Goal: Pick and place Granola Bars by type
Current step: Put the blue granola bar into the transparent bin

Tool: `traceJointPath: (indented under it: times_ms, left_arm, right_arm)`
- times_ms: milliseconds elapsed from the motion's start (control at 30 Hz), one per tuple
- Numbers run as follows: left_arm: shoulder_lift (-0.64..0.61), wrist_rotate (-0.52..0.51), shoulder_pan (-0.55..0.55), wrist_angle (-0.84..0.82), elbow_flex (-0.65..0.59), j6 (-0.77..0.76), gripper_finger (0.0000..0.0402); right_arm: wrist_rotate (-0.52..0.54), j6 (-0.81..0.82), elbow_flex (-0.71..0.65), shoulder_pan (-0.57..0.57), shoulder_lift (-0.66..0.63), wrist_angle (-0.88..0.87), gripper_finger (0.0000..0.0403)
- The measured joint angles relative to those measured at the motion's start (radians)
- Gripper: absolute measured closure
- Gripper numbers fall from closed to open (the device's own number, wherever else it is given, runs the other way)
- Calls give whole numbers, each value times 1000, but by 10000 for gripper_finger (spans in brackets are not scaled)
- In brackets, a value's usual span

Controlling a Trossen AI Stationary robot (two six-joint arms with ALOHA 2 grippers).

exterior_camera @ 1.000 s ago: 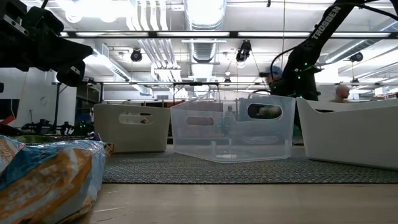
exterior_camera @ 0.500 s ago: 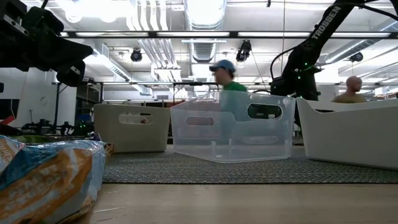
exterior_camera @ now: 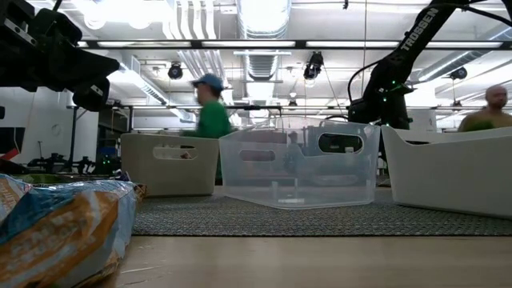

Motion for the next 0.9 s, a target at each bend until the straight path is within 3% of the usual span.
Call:
traceJointPath:
  times_ms: [500,900]
  left_arm:
    - [0,0,0,0,0,0,401]
    - [0,0,0,0,0,0,401]
  right_arm:
    - [-7,0,0,0,0,-4,338]
    - [-10,0,0,0,0,-5,344]
